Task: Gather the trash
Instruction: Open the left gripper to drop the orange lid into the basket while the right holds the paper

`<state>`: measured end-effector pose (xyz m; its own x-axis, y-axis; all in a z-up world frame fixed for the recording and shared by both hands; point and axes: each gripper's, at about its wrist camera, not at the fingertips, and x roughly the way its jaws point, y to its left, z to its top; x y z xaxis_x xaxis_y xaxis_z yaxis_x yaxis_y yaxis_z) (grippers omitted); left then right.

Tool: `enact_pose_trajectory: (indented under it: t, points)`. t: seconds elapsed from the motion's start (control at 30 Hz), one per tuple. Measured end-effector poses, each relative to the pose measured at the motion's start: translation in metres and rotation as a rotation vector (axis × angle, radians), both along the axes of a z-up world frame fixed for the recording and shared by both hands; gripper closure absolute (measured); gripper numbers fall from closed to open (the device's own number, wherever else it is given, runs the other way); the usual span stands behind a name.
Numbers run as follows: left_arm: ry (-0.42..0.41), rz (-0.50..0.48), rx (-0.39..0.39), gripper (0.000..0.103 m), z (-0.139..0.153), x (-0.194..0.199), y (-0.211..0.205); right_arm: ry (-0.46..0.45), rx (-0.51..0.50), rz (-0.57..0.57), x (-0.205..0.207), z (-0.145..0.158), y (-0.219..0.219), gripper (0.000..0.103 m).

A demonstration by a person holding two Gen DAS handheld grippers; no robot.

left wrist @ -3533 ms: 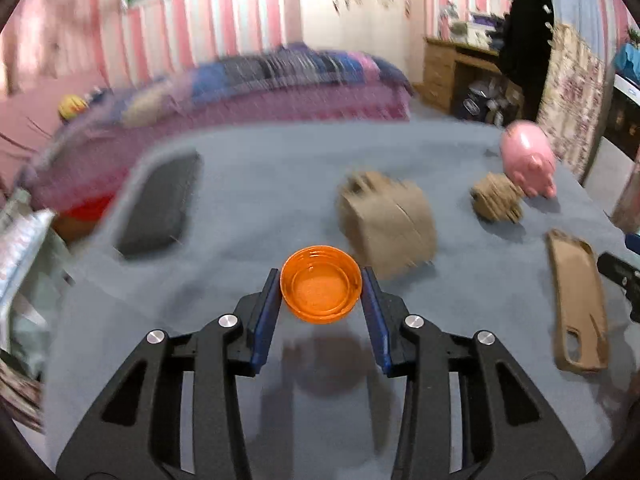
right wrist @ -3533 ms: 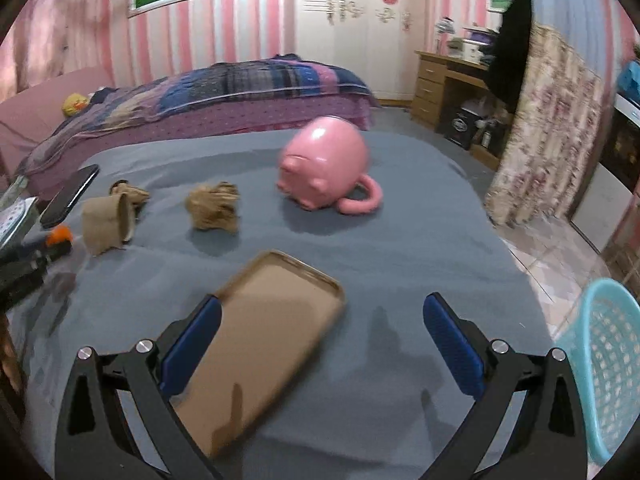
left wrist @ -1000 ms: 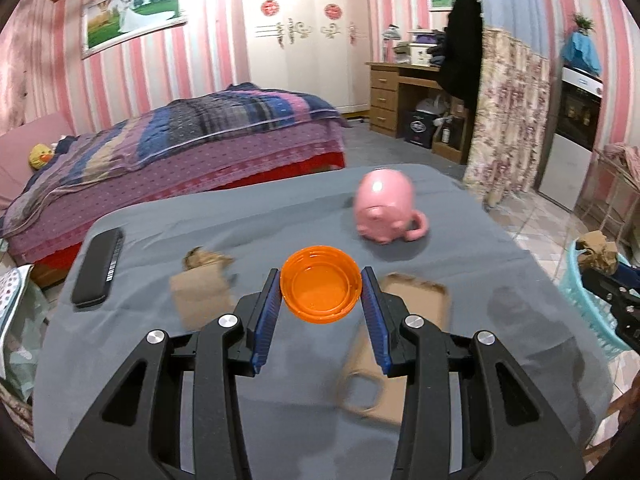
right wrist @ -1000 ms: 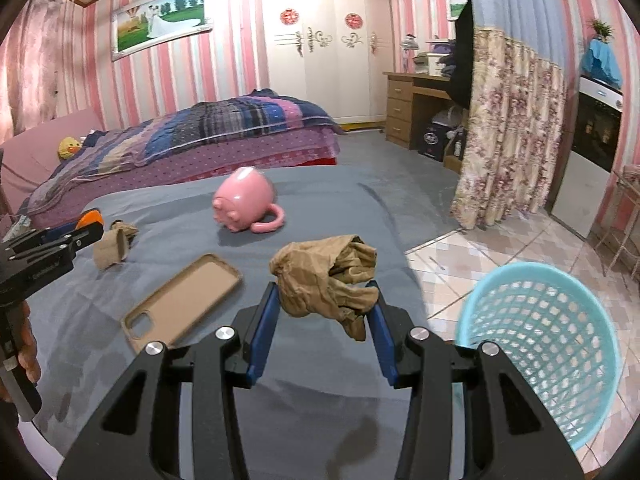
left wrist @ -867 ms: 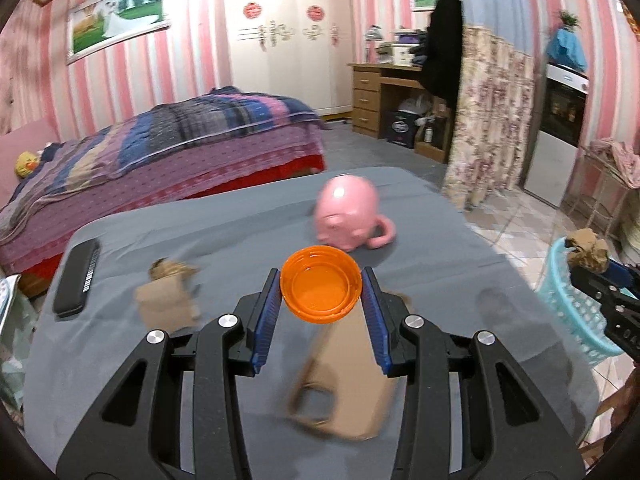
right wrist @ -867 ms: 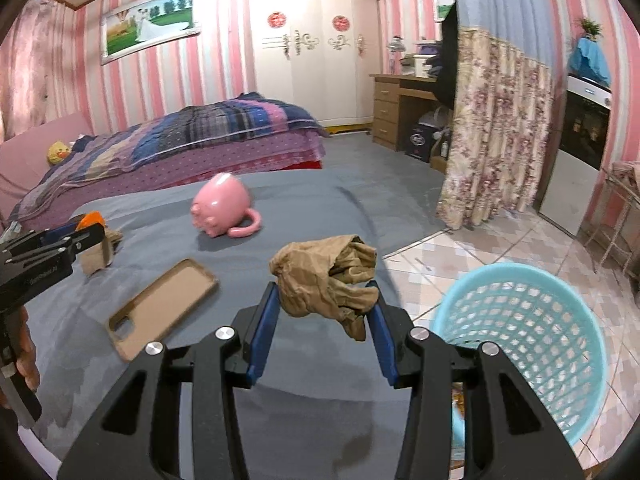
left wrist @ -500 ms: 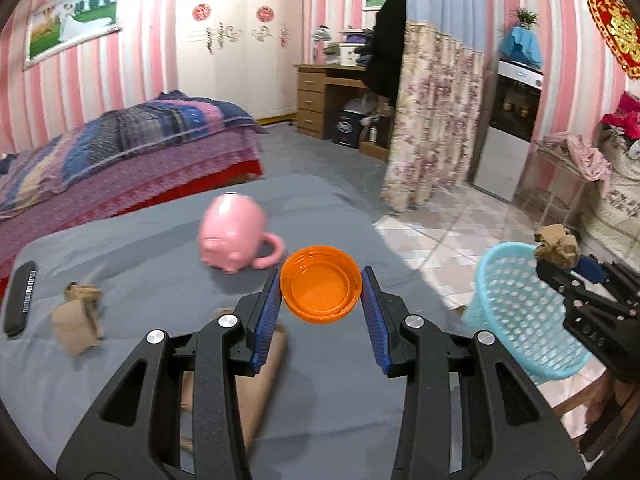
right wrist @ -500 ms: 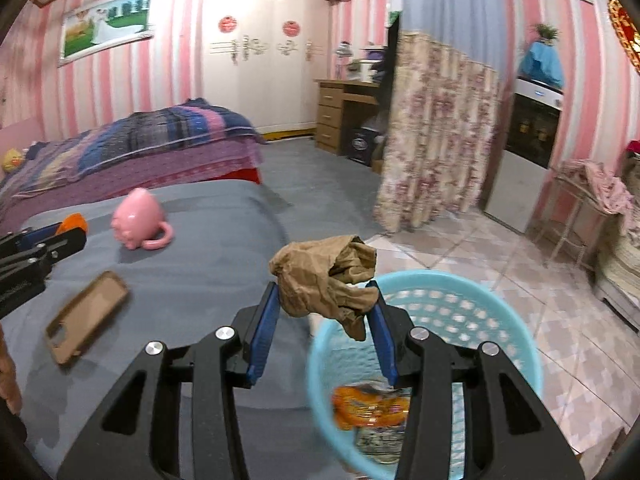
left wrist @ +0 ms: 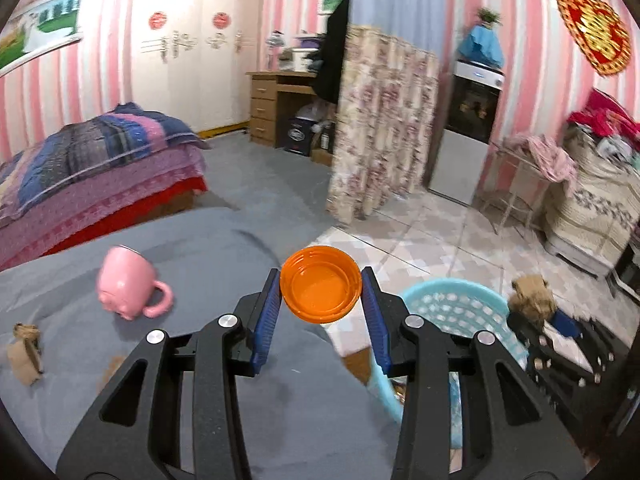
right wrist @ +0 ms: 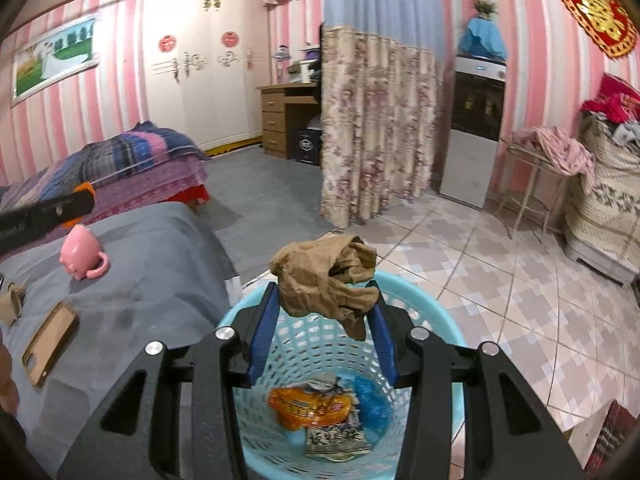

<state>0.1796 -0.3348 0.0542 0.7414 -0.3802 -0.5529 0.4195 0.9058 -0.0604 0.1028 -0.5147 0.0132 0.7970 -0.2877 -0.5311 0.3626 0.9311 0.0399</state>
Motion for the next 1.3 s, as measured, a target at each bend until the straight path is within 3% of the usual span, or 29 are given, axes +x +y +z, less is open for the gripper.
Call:
enact_pose_trajectory:
  t: [0.17, 0.27, 0.4, 0.57, 0.8, 1.07, 1.3]
  points:
    - [0.045, -0.071, 0.033, 0.064, -0.027, -0.006, -0.020, 0.008, 0.024, -0.057, -0.006, -0.008, -0.021, 0.059]
    - [0.032, -0.117, 0.059, 0.064, -0.037, -0.008, -0.030, 0.000, 0.046, -0.092, -0.010, -0.011, -0.032, 0.059]
    - [0.083, -0.158, 0.016, 0.064, -0.052, -0.004, -0.042, 0.021, 0.048, -0.129, -0.012, -0.020, -0.040, 0.059]
    - [0.107, -0.189, 0.030, 0.064, -0.071, -0.004, -0.064, 0.042, 0.040, -0.169, -0.013, -0.026, -0.050, 0.059]
    - [0.114, -0.248, 0.039, 0.064, -0.081, -0.011, -0.087, 0.049, 0.057, -0.210, -0.020, -0.033, -0.063, 0.059]
    - [0.135, -0.242, 0.030, 0.064, -0.088, -0.003, -0.093, 0.041, 0.065, -0.224, -0.027, -0.033, -0.062, 0.059]
    - [0.100, -0.146, 0.054, 0.032, -0.076, 0.009, -0.072, 0.028, 0.082, -0.199, -0.023, -0.036, -0.059, 0.059]
